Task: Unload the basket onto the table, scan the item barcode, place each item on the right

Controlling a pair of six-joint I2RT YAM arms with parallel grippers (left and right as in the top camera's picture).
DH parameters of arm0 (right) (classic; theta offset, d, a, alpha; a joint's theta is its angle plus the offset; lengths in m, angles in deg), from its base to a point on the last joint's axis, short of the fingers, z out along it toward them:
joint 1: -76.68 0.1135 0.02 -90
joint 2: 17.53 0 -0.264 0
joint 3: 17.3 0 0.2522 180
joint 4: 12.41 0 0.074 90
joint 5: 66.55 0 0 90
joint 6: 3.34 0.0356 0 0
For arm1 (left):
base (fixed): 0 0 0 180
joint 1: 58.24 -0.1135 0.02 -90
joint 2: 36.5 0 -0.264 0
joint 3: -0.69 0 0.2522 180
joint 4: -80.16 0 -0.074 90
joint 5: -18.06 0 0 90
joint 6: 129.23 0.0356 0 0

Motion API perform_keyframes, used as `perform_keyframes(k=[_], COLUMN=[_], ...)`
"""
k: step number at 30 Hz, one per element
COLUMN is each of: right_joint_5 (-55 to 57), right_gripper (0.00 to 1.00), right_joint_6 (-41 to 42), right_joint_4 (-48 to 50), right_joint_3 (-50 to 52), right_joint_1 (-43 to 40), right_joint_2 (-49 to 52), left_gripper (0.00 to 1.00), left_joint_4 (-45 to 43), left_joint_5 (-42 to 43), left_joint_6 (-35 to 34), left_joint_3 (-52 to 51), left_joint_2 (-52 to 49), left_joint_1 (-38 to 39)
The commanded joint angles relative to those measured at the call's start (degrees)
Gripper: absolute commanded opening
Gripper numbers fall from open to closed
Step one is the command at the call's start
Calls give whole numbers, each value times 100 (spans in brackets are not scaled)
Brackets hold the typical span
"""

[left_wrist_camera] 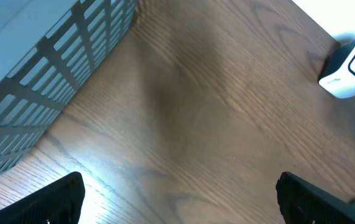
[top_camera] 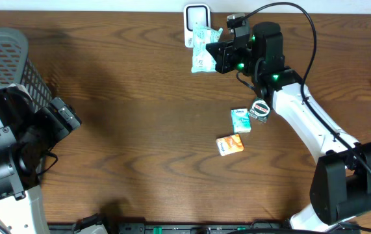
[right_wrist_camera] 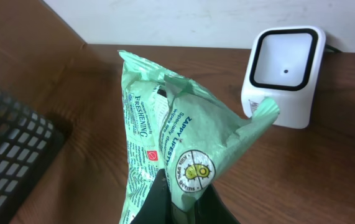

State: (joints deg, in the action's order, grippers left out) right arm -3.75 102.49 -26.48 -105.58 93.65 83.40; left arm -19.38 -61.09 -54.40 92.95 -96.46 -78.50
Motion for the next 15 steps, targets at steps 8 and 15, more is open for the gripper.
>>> perform_keyframes(k=[8,15], right_joint_5=[3101,5842], right_gripper=[1,1], right_joint_6=[-730,-1823], right_joint_4=[-809,-968], right_joint_3=[-20,-20], right_joint_1=[304,767], right_joint_2=[-70,577], left_gripper=[98,98], left_joint_4=[13,13], left_joint_5=[50,50], left_joint_6=[-9,-9], left_joint_3=[90,90], left_joint_2=[0,0], left_joint_1=[-31,-31])
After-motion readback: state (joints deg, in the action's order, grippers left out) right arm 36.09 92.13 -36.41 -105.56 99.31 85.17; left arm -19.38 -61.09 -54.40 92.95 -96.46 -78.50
